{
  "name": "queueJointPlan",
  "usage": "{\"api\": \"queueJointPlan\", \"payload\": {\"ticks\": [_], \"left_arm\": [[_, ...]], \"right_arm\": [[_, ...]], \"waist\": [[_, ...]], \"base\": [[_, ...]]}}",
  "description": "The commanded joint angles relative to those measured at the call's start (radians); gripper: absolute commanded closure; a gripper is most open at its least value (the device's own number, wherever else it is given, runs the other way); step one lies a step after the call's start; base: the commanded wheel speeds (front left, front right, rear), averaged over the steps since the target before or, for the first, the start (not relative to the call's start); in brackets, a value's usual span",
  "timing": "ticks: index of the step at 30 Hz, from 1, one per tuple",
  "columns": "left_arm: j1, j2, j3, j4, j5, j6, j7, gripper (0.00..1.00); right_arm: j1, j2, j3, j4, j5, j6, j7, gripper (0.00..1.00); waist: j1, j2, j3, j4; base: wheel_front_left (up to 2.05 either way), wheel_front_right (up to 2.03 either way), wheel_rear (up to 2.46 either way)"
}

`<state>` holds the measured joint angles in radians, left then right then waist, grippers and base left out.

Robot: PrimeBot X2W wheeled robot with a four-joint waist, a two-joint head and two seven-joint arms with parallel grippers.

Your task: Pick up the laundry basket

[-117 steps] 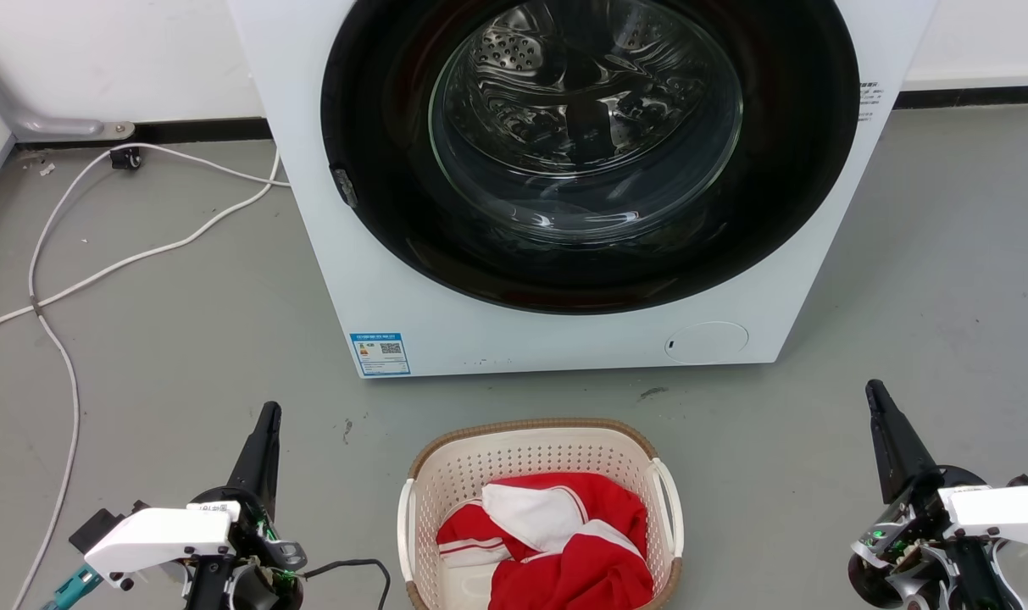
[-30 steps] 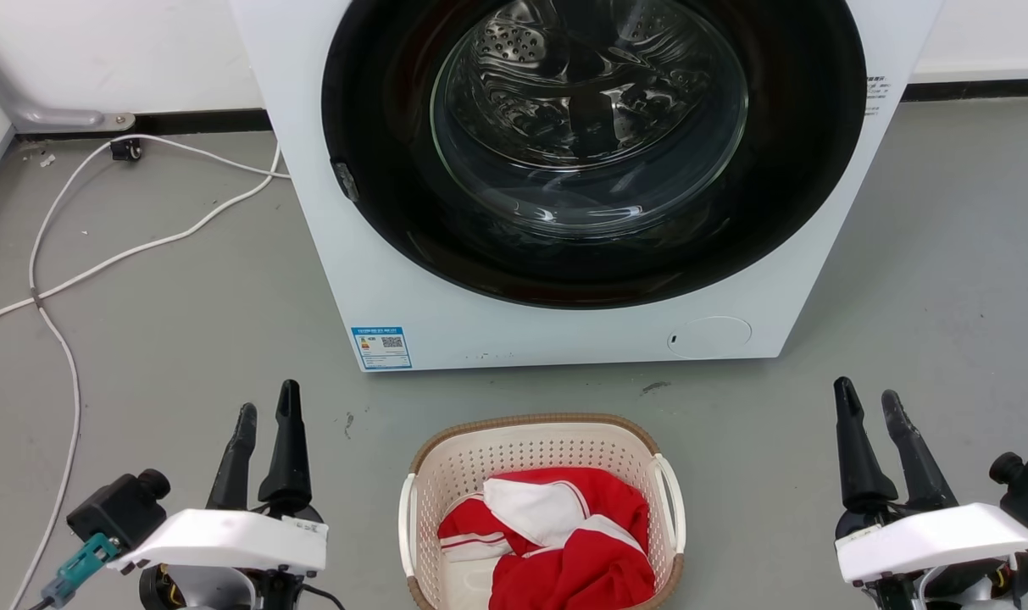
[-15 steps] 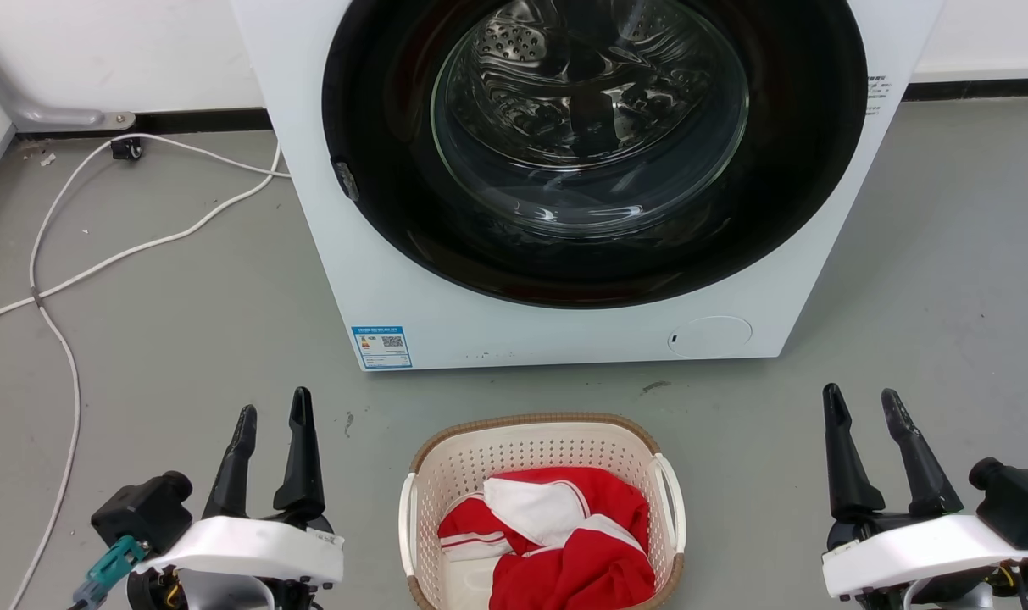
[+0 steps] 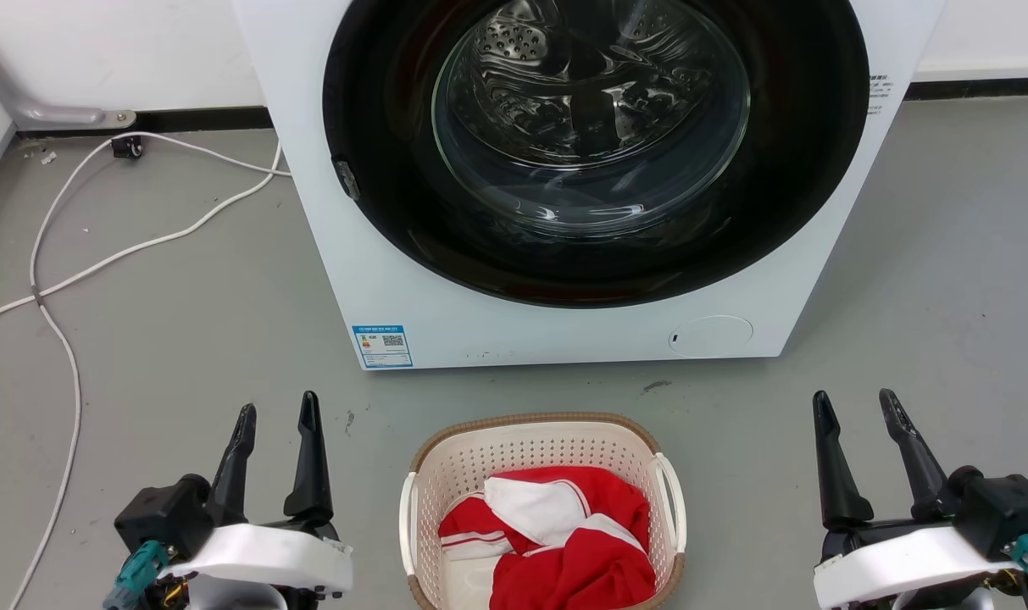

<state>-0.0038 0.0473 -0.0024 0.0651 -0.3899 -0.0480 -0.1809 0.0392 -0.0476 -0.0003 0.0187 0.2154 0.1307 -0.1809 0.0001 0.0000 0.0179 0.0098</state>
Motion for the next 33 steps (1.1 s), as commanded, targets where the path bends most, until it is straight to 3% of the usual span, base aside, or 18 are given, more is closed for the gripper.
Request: {"api": "queueJointPlan", "payload": {"ticks": [1, 33], "left_arm": [[0.007, 0.003, -0.004, -0.012, 0.036, 0.004, -0.012, 0.00], [0.029, 0.004, -0.016, -0.008, 0.294, 0.035, -0.074, 0.00]], "right_arm": [[0.006, -0.004, 0.001, -0.013, -0.038, 0.000, -0.012, 0.00], [0.030, -0.004, -0.008, -0.007, -0.300, 0.000, -0.075, 0.00]], "waist": [[0.0000, 0.0000, 0.000, 0.000], [-0.0001, 0.0000, 0.007, -0.002]], "base": [[0.00, 0.00, 0.00], [0.00, 0.00, 0.00]]}}
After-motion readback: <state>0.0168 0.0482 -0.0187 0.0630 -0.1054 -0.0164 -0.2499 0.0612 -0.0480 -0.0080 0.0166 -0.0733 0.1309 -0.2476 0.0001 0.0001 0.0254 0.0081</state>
